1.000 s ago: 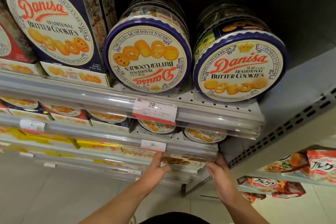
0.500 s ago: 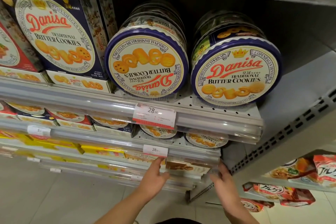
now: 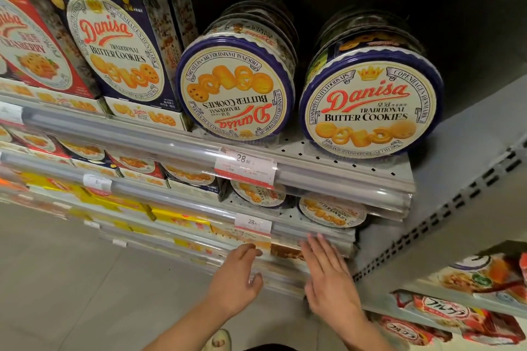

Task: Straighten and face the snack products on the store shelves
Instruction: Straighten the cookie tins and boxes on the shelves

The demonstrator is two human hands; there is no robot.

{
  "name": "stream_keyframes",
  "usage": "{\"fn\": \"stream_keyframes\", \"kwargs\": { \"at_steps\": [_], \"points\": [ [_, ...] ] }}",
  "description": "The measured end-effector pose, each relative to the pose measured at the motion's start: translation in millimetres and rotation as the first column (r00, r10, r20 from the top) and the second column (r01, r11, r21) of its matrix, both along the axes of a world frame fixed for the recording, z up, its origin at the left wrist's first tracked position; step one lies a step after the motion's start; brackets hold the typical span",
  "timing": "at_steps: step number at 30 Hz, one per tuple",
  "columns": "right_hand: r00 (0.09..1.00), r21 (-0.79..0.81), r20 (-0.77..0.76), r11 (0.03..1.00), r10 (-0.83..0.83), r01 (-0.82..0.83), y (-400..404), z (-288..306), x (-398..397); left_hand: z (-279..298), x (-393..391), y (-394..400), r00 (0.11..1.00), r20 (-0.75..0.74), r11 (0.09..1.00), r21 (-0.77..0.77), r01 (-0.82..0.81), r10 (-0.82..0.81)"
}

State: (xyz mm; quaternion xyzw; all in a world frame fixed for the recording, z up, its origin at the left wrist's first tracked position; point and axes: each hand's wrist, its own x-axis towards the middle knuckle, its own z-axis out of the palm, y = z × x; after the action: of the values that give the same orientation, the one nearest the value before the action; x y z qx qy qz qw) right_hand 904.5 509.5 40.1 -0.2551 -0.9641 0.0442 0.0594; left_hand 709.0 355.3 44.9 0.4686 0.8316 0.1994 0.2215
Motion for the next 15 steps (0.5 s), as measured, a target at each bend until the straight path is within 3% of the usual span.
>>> {"fn": "stream_keyframes", "kwargs": {
  "at_steps": [5,12,15],
  "points": [
    [0.999,0.036,0.018,0.999,-0.031,0.03,-5,-2,-5,8,-8,-26,0.991,-0.081,0.994,0.032,-0.104,0.107],
    [0.991,-0.055,0.004,0.989,-0.134,0.134,-18,4,-18,12,-62,-61,0.937,-0.121,0.944,-0.002,-0.329,0.327],
    [0.982,-0.114,-0.035,0.977,-0.185,0.18,-26,9,-24,9,-102,-68,0.903,-0.122,0.912,0.056,-0.407,0.411]
  ]
}}
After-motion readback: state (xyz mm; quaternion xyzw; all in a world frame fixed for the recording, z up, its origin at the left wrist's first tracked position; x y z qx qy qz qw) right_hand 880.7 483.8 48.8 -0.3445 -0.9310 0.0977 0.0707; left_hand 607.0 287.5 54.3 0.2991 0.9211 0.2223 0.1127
